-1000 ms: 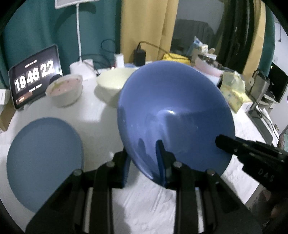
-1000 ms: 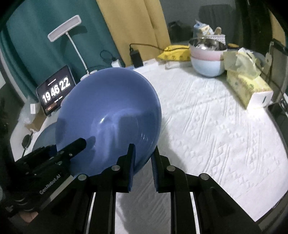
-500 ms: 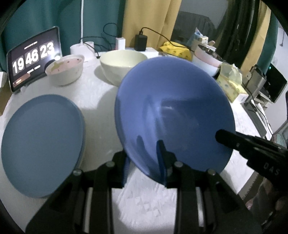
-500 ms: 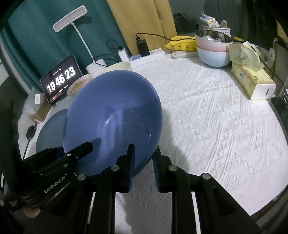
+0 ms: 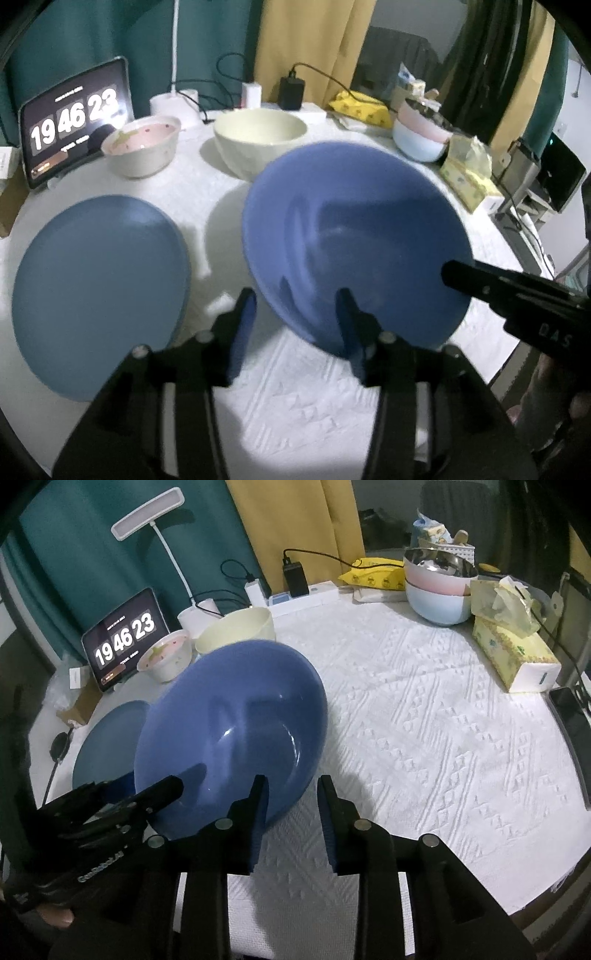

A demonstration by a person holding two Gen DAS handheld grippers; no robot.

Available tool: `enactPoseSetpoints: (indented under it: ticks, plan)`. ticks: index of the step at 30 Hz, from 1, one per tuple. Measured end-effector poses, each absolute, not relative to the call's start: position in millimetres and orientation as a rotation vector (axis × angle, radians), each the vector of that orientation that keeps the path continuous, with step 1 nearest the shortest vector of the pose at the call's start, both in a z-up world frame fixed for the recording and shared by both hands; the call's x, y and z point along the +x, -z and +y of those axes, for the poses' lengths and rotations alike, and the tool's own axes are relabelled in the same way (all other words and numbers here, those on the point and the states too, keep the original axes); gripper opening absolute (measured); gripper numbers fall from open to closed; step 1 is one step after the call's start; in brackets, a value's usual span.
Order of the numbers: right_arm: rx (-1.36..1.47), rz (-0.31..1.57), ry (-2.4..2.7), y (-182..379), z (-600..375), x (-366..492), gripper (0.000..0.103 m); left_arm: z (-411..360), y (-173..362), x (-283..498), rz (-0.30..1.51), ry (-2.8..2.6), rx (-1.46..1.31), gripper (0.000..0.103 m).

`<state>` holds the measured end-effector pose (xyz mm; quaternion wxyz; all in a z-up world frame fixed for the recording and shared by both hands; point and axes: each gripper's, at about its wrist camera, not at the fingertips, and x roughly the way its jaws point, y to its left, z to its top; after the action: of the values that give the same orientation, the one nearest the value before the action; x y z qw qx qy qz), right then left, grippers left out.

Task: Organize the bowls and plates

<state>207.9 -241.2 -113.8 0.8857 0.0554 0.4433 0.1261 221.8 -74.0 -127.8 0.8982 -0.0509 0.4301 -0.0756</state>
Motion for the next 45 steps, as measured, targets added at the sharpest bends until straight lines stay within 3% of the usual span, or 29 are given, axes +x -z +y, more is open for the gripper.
enactPoseSetpoints:
  ticks: [20,45]
  plan:
    - [0.065,0.815,-0.239,76,-246,230,0.032,-44,91,230,0.801,0.09,-0.132,0.047]
    - [-0.002,0.829,-0.33,65,-204,317,0.032,-26,68,310,0.76,0.065,-0.135,0.047]
